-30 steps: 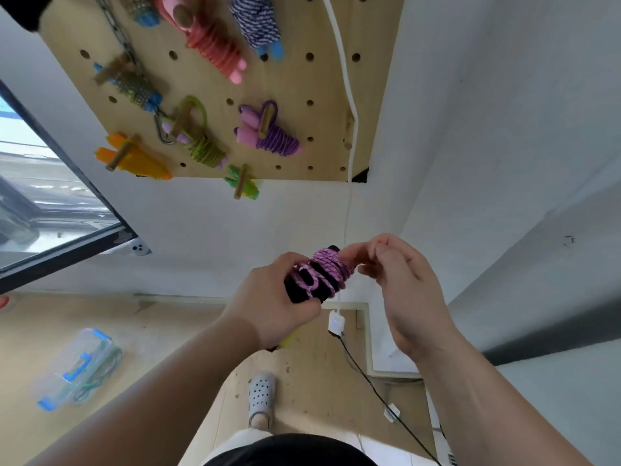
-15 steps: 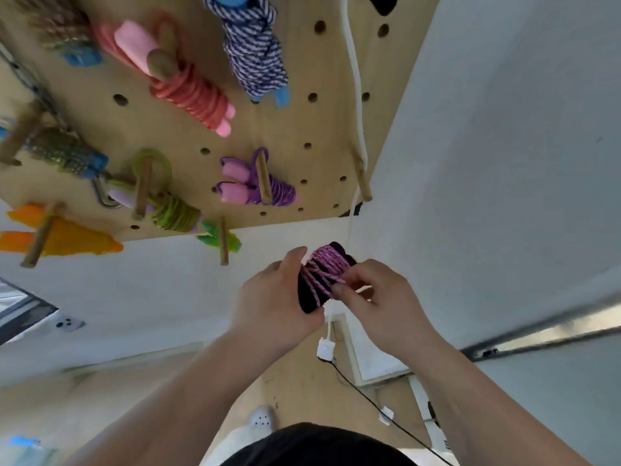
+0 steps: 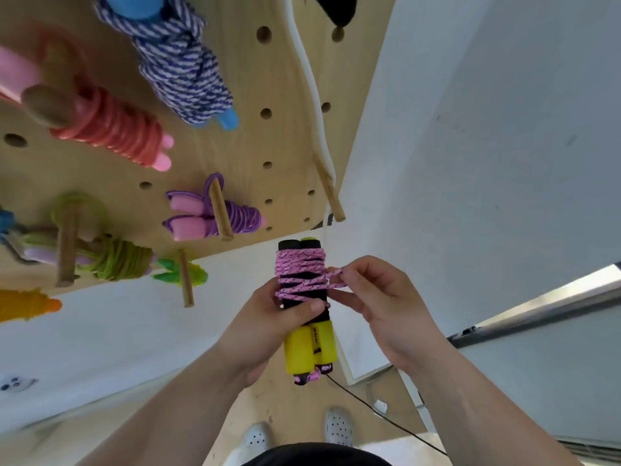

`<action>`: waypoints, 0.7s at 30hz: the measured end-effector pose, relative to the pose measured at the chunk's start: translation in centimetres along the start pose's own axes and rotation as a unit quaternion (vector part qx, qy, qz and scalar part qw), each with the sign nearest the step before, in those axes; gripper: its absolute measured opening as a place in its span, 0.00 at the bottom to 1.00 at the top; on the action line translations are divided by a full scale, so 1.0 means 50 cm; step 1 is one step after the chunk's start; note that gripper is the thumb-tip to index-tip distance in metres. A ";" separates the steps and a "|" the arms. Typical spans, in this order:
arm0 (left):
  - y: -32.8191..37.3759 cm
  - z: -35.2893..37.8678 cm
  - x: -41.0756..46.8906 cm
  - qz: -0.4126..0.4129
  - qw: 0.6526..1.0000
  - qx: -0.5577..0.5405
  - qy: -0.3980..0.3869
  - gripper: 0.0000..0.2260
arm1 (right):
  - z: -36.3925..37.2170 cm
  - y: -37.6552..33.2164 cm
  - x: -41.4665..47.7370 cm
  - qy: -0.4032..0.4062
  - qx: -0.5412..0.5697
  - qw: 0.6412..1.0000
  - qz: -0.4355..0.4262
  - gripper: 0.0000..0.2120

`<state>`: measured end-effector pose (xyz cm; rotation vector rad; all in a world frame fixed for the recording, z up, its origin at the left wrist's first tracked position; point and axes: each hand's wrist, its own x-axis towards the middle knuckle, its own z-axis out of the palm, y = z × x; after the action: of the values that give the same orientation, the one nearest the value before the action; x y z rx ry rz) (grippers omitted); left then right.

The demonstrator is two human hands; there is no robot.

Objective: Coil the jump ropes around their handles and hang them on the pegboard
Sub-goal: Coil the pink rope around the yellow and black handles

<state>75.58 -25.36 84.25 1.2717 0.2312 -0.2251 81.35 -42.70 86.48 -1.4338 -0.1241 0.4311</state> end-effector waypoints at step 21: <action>0.008 0.085 -0.002 -0.047 0.957 -0.228 0.171 0.22 | -0.059 -0.004 0.047 -0.087 -0.194 0.974 -0.077 0.09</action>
<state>75.80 -29.31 85.81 0.8329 0.6072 -0.0255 84.57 -44.60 85.86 -1.7530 -0.4796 0.4172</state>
